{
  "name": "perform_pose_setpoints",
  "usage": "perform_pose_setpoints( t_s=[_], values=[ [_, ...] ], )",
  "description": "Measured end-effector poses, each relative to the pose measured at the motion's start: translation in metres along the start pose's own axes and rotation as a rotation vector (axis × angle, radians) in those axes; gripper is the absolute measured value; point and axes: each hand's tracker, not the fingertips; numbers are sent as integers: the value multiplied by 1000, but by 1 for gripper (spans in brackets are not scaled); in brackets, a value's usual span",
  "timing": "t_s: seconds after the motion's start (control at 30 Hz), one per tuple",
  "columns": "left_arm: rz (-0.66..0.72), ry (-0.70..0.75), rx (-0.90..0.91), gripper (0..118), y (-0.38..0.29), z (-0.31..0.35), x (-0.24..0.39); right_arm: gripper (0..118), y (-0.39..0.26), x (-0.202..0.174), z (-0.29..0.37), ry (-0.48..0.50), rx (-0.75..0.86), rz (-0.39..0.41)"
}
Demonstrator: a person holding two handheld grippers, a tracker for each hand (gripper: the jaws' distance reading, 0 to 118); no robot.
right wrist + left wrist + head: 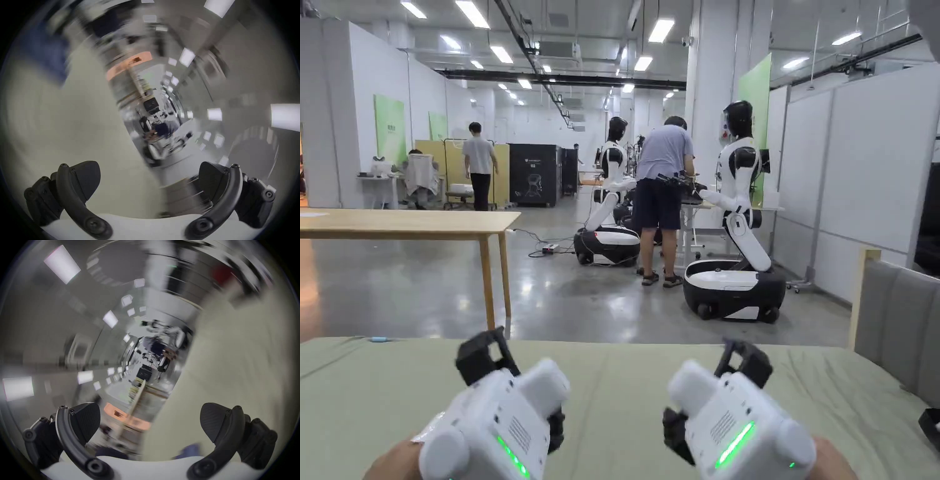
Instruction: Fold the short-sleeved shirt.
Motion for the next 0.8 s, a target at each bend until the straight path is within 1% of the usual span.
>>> perform_pose_setpoints(
  t_s=[0.03, 0.07, 0.13, 0.17, 0.2, 0.23, 0.3, 0.33, 0.37, 0.43, 0.5, 0.6, 0.63, 0.67, 0.7, 0.73, 0.77, 0.8],
  values=[
    [177, -17, -7, 118, 3, 0, -13, 118, 6, 13, 2, 19, 17, -194],
    [387, -38, -12, 118, 5, 1, -27, 118, 12, 26, 6, 45, 42, -401],
    [683, -9, -18, 118, 1, 3, -43, 118, 12, 43, 11, 94, 89, -693],
    [777, -7, -8, 118, -3, 4, -46, 118, 12, 44, 16, 76, 107, -770],
    [812, -4, 16, 118, -6, 5, -46, 118, 12, 43, 19, 63, 114, -797],
    [793, 9, 22, 118, -7, 5, -39, 118, 12, 42, 20, 43, 113, -795],
    [734, 44, 8, 118, -6, 5, -34, 118, 12, 33, 19, 4, 94, -690],
    [724, 49, 3, 118, -6, 6, -33, 118, 13, 29, 18, -6, 75, -659],
    [724, 46, 2, 118, -3, 8, -30, 118, 11, 28, 17, 4, 64, -648],
    [739, 48, 5, 118, -4, 9, -31, 118, 8, 28, 18, 18, 61, -645],
    [742, 46, 5, 118, -3, 7, -32, 118, 10, 23, 18, -14, 48, -624],
    [742, 42, -11, 118, -2, 5, -33, 118, 12, 24, 19, -20, 46, -632],
    [748, 27, -8, 118, -1, 7, -33, 116, 13, 26, 20, -16, 44, -640],
    [761, -3, -3, 118, -2, 7, -32, 106, 13, 27, 21, -5, 50, -647],
    [764, -18, -5, 110, -2, 7, -32, 76, 13, 27, 21, -1, 55, -649],
    [757, -43, 1, 94, -1, 8, -30, 43, 13, 26, 21, -15, 55, -643],
    [735, -31, 11, 59, -1, 9, -27, 21, 15, 25, 20, -61, 35, -611],
    [693, -6, 18, 0, 2, 10, -24, 15, 15, 24, 19, -88, 30, -598]
  ],
)
